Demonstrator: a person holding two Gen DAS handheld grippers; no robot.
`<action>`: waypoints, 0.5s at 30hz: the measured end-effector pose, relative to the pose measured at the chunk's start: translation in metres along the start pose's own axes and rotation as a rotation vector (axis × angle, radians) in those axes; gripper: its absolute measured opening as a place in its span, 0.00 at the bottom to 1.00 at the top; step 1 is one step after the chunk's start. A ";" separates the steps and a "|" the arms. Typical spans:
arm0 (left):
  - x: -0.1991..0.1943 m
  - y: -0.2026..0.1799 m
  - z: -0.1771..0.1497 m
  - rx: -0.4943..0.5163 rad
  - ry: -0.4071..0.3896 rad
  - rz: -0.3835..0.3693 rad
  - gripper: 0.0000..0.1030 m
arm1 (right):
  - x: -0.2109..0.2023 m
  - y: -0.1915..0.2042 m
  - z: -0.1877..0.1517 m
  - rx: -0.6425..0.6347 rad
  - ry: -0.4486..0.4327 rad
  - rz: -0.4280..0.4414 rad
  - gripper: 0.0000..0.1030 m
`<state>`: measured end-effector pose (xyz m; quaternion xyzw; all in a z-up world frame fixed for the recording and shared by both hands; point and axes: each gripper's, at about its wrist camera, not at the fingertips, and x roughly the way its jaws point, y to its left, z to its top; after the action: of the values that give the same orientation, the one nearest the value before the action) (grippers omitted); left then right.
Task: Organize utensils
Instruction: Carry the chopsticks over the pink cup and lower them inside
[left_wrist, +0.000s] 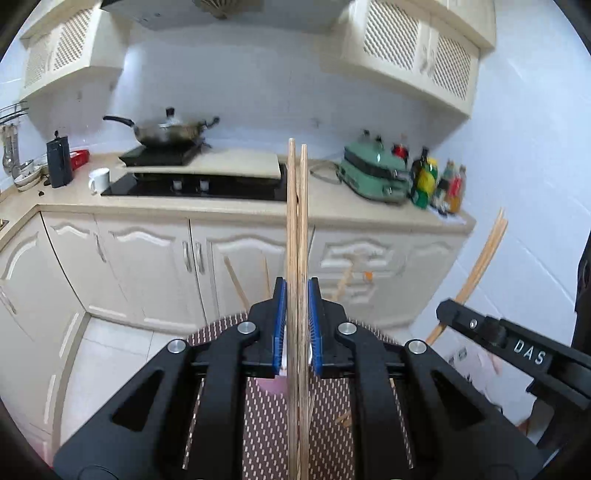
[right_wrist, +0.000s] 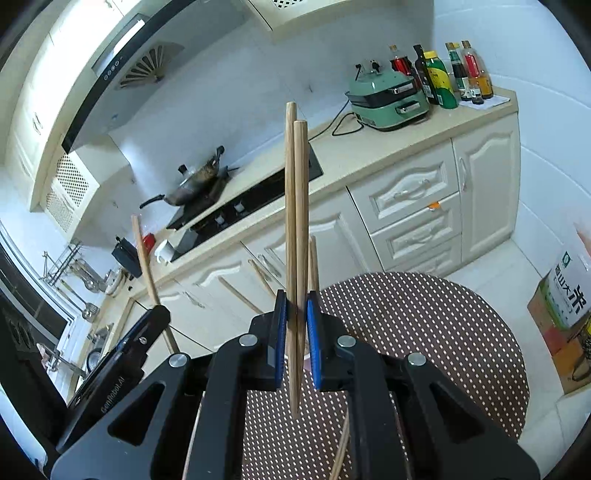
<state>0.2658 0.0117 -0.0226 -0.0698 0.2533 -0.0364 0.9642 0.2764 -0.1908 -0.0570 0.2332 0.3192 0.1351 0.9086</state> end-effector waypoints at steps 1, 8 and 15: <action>0.003 0.002 0.003 -0.011 -0.016 -0.003 0.12 | 0.004 0.001 0.003 0.004 -0.006 0.003 0.09; 0.032 0.019 0.014 -0.088 -0.067 -0.042 0.12 | 0.031 0.003 0.018 0.024 -0.024 -0.002 0.09; 0.077 0.024 0.015 -0.088 -0.067 -0.032 0.12 | 0.074 -0.006 0.024 0.063 0.009 -0.029 0.09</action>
<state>0.3415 0.0290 -0.0505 -0.1172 0.2210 -0.0383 0.9674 0.3487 -0.1747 -0.0822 0.2565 0.3305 0.1129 0.9012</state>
